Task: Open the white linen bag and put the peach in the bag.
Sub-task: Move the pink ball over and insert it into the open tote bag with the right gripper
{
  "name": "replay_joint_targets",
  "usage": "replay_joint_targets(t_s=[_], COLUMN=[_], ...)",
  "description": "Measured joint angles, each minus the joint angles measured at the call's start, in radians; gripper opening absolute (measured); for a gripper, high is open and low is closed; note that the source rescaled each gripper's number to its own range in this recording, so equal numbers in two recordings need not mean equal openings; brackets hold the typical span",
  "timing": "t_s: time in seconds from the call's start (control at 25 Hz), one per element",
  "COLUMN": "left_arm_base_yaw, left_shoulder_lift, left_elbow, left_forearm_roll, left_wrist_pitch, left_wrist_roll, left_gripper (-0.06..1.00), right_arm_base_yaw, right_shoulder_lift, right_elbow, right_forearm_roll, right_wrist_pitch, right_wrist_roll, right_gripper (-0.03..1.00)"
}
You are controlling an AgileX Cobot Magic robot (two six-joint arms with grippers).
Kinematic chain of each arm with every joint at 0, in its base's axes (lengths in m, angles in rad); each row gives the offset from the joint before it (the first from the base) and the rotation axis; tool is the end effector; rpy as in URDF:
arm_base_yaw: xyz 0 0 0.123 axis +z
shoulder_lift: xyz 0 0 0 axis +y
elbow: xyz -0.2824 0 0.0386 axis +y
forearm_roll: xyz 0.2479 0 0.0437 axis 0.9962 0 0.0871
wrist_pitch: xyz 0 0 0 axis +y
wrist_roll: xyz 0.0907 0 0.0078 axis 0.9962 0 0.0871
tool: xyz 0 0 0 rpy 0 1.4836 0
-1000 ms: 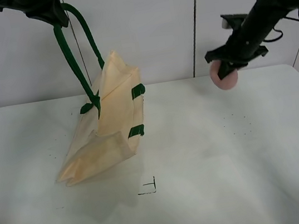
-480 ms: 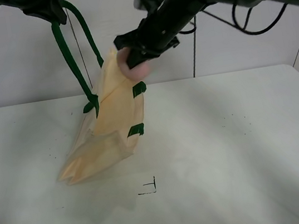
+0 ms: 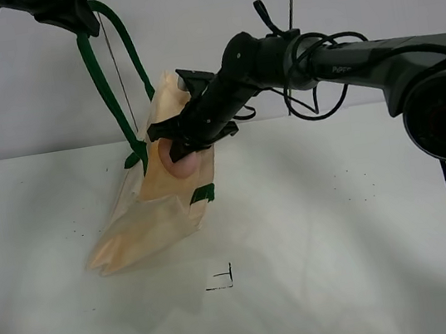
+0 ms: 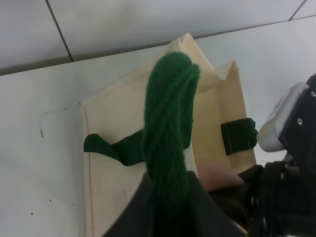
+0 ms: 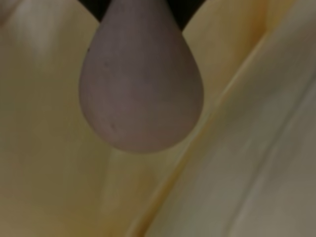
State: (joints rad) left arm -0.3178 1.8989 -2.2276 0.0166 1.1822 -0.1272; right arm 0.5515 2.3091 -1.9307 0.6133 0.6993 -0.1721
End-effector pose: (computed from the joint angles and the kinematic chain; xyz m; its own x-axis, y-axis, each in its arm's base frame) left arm 0.3933 -0.1279 0.4361 -0.6903 0.1001 -0.7165 0.2203 0.9724 -0.0763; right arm 0.4235 0.3002 0.1890 -0.8463 -0.1755 -0.5030 -0.4391 0.7643 0.4722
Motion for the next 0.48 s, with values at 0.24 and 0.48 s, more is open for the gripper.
replay_joint_targets(t_s=[0.24, 0.48], left_arm_base_yaw=[0.0, 0.0], left_shoulder_lift=[0.0, 0.0], left_elbow=[0.0, 0.0], left_forearm_roll=[-0.001, -0.001], left_wrist_pitch=[0.0, 0.0], left_wrist_roll=[0.0, 0.0], left_gripper=[0.0, 0.0], right_arm_base_yaw=[0.0, 0.006], right_shoulder_lift=[0.034, 0.036], right_elbow=[0.0, 0.0], right_forearm_roll=[0.087, 0.12], right_wrist_pitch=[-0.039, -0.037], right_wrist_roll=[-0.055, -0.146], right_gripper=[0.01, 0.72])
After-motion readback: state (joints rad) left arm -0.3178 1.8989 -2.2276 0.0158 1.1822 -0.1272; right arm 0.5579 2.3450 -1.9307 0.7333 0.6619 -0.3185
